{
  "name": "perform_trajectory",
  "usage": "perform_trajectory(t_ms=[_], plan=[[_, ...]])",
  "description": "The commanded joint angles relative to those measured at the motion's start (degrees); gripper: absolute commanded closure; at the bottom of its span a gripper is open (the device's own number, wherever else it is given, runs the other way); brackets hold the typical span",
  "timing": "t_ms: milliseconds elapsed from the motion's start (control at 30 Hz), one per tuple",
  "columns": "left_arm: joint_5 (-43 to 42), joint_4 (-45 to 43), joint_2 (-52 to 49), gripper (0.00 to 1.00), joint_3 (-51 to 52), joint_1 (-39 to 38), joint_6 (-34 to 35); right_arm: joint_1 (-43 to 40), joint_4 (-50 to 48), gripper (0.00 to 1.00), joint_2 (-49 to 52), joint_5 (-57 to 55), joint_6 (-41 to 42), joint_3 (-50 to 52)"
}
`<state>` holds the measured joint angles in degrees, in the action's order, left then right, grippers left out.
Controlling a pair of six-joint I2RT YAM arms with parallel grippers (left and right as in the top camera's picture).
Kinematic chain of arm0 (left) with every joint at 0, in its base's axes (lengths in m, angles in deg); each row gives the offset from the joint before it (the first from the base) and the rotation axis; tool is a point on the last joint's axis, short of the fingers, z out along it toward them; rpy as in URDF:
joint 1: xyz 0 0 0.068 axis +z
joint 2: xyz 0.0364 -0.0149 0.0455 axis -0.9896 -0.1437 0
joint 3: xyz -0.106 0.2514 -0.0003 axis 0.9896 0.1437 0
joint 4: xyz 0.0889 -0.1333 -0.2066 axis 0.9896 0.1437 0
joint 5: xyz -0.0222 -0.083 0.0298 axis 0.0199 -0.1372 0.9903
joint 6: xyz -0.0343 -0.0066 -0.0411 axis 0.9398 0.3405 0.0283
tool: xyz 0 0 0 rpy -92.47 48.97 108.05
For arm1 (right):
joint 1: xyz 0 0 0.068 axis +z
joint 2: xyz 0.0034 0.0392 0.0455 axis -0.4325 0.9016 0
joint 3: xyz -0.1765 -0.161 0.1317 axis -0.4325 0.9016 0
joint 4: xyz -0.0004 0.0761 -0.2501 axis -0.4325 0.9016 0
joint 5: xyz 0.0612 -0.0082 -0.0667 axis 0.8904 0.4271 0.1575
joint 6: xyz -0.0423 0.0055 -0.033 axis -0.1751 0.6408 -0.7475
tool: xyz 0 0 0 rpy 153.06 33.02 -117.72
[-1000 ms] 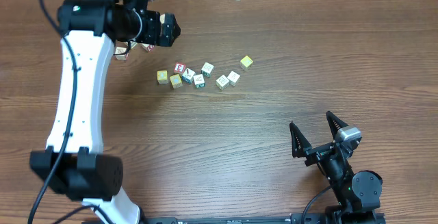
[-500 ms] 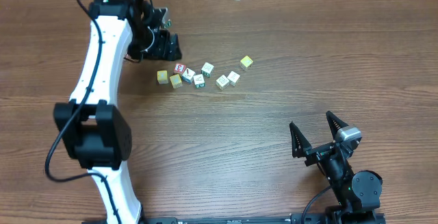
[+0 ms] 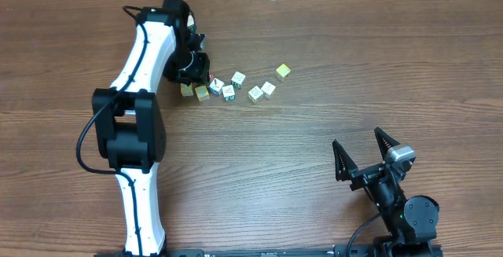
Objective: Form a tower
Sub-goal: 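Reach the left gripper forward over the block cluster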
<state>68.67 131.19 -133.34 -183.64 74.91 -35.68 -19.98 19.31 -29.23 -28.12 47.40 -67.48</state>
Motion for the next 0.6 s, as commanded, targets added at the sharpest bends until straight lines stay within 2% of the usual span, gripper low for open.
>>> perform_trajectory(t_ms=[0,167,567], plan=[[3.89,-0.7,-0.57,0.49,-1.29,-1.7,1.49,-0.26,-0.31,0.0,-0.52,0.04,0.13,0.59],[10.05,-3.34,-0.55,0.47,-1.29,-3.15,4.74,-0.26,-0.31,0.0,-0.52,0.04,0.13,0.59],[11.02,-9.05,-0.57,0.46,-1.01,-3.45,5.27,-0.26,-0.31,0.0,-0.52,0.04,0.13,0.59]])
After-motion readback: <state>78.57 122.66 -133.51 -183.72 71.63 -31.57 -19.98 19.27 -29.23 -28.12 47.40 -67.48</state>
